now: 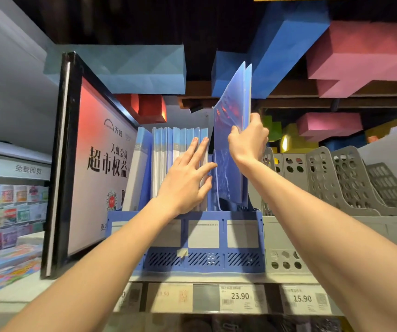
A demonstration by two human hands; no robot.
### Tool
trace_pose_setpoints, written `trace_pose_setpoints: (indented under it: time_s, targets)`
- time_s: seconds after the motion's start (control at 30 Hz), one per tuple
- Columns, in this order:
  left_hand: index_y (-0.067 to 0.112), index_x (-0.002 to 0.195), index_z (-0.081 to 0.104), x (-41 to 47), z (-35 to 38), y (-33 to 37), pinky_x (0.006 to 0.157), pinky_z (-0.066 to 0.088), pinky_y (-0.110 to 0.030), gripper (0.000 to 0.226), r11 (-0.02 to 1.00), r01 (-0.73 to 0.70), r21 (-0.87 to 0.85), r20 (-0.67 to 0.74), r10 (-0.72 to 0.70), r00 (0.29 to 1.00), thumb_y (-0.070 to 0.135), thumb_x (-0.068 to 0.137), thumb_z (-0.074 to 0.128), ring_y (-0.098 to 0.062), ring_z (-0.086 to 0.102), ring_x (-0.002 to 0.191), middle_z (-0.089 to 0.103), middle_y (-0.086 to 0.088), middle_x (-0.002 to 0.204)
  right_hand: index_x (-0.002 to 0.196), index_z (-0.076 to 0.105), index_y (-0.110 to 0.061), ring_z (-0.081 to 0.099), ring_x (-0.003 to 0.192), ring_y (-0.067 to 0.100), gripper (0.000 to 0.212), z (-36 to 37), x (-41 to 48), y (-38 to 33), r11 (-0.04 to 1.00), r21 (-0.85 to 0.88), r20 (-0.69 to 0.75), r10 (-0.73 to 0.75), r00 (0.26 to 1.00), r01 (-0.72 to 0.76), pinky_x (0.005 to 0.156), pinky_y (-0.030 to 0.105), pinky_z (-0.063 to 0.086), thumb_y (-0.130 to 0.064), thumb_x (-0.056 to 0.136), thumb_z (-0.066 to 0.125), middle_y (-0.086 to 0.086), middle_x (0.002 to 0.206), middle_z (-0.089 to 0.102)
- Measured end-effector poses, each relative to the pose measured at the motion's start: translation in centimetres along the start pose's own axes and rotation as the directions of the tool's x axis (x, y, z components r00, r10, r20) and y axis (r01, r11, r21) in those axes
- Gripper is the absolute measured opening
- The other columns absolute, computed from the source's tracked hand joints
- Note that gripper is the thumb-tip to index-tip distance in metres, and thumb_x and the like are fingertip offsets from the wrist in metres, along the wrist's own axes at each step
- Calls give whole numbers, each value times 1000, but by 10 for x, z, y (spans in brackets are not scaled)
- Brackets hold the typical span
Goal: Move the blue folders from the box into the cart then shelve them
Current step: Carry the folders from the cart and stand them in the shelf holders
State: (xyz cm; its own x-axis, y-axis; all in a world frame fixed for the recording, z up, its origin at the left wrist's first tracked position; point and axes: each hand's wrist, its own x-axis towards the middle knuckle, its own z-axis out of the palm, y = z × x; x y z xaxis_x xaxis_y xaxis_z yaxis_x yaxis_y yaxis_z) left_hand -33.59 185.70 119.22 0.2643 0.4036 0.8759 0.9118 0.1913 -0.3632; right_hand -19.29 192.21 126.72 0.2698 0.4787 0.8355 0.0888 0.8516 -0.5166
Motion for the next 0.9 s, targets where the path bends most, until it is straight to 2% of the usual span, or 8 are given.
trace_pose_setpoints:
  time_s: [0.17, 0.3, 0.5, 0.6, 0.73, 0.9]
  targets:
    - [27, 139, 56, -1, -2, -2, 121, 22, -45, 42, 1000, -5, -22, 17, 6, 1000, 40, 101, 41, -24, -1, 156, 4, -6, 169, 114, 59, -12, 66, 98, 33, 26, 13, -14, 14, 997, 49, -41, 54, 998, -52, 79, 37, 55, -16, 90, 65, 12, 107, 70]
    - [28, 141, 53, -1, -1, -1, 121, 20, -44, 42, 1000, 1, -27, 14, -1, 1000, 40, 102, 43, -22, -3, 156, 3, -4, 169, 119, 58, -10, 65, 101, 30, 30, 12, -12, 17, 996, 32, -31, 83, 996, -82, 73, 27, 48, -16, 90, 64, 12, 114, 69]
    - [30, 145, 49, -1, 1, -3, 122, 17, -45, 49, 999, -17, -32, 36, 18, 999, 46, 99, 42, -21, -8, 156, -2, -2, 170, 122, 57, -11, 64, 106, 31, 31, 16, -11, 18, 989, 24, -49, 149, 988, -148, 72, 26, 42, -17, 92, 64, 13, 118, 66]
    - [31, 148, 45, -2, 0, -3, 123, 14, -46, 52, 999, -28, -37, 55, 30, 998, 48, 99, 43, -20, -11, 155, -5, -1, 169, 125, 57, -11, 64, 108, 29, 33, 17, -15, 15, 993, 0, -45, 120, 992, -120, 72, 23, 39, -18, 94, 63, 12, 121, 66]
    - [33, 153, 37, -1, -5, -5, 124, 10, -45, 56, 999, -33, -31, 84, 35, 996, 50, 100, 42, -20, -13, 155, -9, 0, 169, 126, 60, -12, 66, 105, 27, 35, 21, -18, 15, 999, -17, -47, 45, 998, -45, 73, 23, 43, -19, 92, 66, 9, 117, 70]
    - [34, 156, 33, -1, -10, -7, 124, 6, -43, 59, 998, -50, -23, 116, 53, 992, 54, 101, 42, -19, -16, 154, -10, 0, 169, 129, 58, -13, 65, 108, 28, 36, 23, -20, 11, 997, -68, -70, 38, 997, -43, 74, 23, 39, -19, 94, 65, 10, 121, 69]
